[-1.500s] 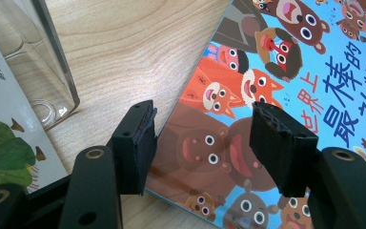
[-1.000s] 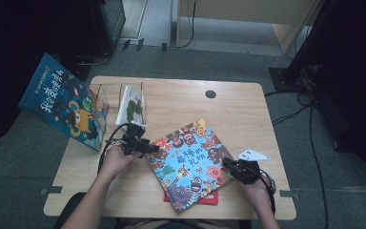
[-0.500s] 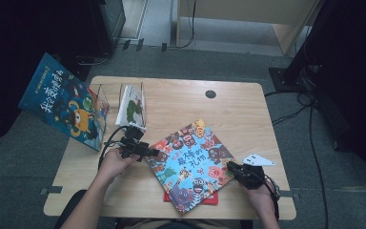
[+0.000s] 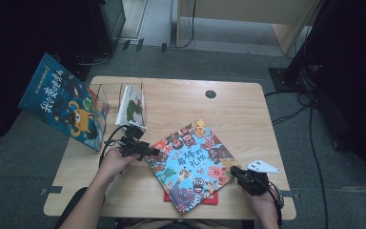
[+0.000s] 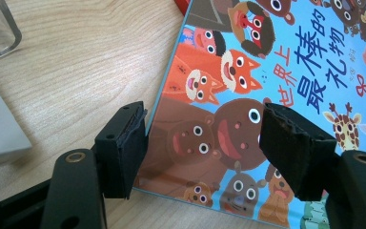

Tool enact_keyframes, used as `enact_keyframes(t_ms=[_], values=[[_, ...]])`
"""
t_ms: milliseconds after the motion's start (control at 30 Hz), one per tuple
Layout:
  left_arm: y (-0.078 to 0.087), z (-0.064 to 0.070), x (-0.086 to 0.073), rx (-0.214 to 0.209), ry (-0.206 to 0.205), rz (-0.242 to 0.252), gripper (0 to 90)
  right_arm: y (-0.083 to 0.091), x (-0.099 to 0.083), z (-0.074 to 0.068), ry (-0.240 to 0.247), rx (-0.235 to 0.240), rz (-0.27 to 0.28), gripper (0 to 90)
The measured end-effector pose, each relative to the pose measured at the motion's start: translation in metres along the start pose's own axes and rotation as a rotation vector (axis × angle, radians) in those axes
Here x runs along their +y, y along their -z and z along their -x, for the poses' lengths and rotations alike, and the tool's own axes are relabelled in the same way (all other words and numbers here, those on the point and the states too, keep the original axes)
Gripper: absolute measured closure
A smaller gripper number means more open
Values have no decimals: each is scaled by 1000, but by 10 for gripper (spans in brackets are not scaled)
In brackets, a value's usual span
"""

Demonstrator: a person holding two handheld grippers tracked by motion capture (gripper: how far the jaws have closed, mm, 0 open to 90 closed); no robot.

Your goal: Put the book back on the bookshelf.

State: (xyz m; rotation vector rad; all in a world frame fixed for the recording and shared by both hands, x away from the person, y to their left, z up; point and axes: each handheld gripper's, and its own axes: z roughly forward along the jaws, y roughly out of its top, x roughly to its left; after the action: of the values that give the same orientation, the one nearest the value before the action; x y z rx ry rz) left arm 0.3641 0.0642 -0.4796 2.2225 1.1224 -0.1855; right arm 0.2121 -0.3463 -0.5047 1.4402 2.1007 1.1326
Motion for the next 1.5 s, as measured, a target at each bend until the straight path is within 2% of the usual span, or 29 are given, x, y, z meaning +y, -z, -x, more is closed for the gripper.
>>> enact_keyframes(t_ms=[200, 333, 400, 467, 533, 833, 1133, 1333, 1500], values=[[0, 0, 0, -18, -11, -4, 279, 7, -5, -3, -9, -15, -3, 842], [0, -2, 0, -35, -15, -4, 276, 10, -8, -5, -10, -23, -6, 842], [1, -3, -1, -31, -17, -6, 282, 13, -10, -7, -18, -21, -18, 842], [1, -2, -1, -22, -19, -7, 292, 13, -11, -8, -2, -30, -52, 847], [1, -2, -1, -20, -21, -7, 300, 13, -10, -7, -6, -29, -41, 848], [3, -2, -3, -23, 4, -16, 312, 8, -6, -2, -20, -27, -36, 843], [6, -1, -12, -29, 30, 7, 318, 0, 3, 7, -25, -35, -41, 843], [9, -4, -18, -43, 71, 29, 330, -8, 10, 12, -30, -34, -39, 843], [2, -6, -22, -24, 75, -21, 332, -16, 16, 16, -35, -33, -27, 843]])
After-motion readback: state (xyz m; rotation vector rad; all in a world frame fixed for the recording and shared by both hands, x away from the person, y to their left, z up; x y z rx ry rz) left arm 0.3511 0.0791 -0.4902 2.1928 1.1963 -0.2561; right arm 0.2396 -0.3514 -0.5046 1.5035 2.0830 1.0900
